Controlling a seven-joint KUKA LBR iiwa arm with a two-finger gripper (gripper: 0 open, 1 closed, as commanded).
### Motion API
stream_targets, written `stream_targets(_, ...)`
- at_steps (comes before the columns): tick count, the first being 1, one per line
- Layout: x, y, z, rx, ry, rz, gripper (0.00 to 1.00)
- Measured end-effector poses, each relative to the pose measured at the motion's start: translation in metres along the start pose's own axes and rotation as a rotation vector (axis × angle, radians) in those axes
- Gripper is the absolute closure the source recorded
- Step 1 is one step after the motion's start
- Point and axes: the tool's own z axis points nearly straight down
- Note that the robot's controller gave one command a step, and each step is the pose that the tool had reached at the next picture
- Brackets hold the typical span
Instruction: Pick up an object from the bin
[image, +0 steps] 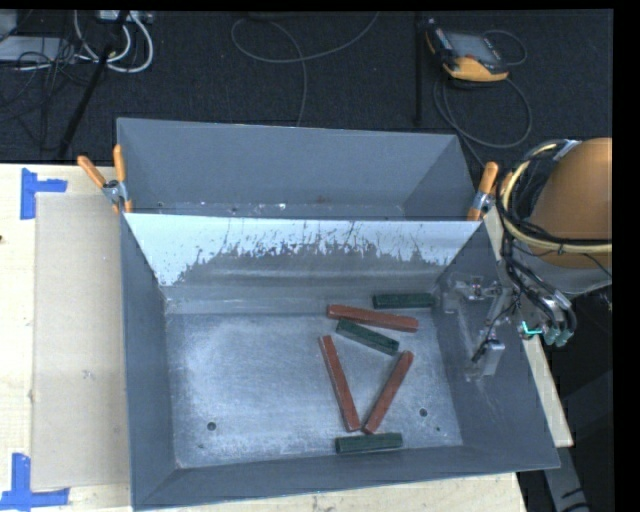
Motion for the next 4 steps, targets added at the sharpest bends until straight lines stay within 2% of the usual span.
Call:
stream_targets(1, 0.009, 0.046, 0.152, 0.000, -0.001, -0.409, 0.00)
stream_targets(2, 0.008, 0.045, 0.149, 0.003, -0.005, -0.412, 1.00)
stream_targets(3, 0.013, 0.050, 0.055, 0.005, -0.014, -0.448, 1.00)
stream_targets(4, 0.015, 0.053, -0.040, 0.006, -0.016, -0.492, 1.00)
